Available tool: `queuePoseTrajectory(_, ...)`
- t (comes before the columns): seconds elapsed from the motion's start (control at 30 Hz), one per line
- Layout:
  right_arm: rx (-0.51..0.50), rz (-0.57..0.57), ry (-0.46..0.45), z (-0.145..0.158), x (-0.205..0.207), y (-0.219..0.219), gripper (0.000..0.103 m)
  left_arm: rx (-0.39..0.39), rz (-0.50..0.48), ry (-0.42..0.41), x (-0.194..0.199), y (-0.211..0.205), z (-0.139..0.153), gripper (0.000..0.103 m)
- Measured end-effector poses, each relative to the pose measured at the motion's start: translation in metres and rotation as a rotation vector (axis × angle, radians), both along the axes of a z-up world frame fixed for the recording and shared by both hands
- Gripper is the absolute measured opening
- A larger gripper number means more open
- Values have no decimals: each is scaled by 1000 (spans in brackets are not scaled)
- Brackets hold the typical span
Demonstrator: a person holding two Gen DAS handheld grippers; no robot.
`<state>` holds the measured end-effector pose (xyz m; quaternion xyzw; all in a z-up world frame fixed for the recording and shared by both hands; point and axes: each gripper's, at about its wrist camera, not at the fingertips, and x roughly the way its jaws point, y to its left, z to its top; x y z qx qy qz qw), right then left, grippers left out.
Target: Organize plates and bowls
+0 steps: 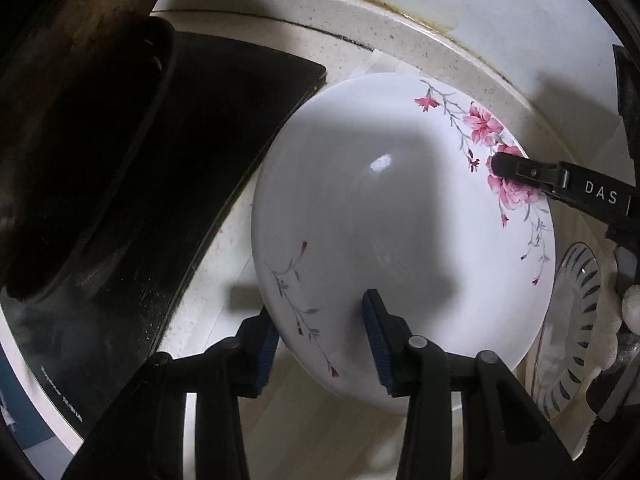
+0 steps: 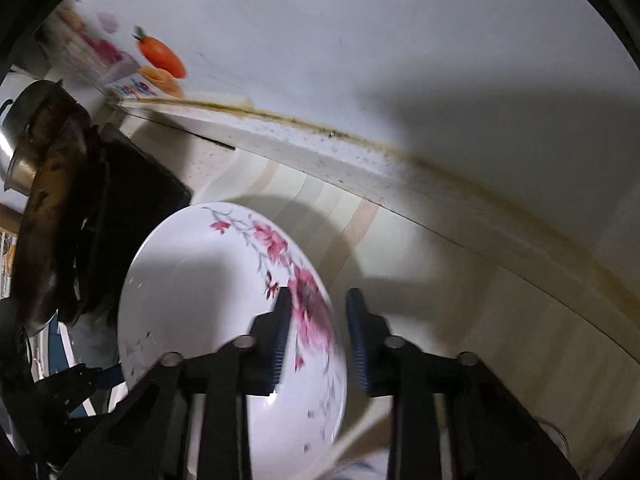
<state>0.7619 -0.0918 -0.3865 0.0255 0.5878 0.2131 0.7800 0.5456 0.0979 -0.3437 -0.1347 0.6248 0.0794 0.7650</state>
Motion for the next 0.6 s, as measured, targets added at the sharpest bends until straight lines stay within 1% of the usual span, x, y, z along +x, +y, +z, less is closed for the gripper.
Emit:
queuePoseTrajectory(0.17,9,-9,1,-2,0,-3,22,5,-2,-16,-10,-1,4,38)
queuePoseTrajectory(0.33,20,-25,7,6,-17,-10,21,1,-18,-41,-23,-6,18,38)
queuePoseTrajectory(0.5,35,-61,-10,27,-46,-28,21,-15,-54,-65,-51,-13,42,38)
queuePoseTrajectory(0.6,45,-87,-18,41,-63,-38,21,-20,-83,-78,-52,-16,54,38)
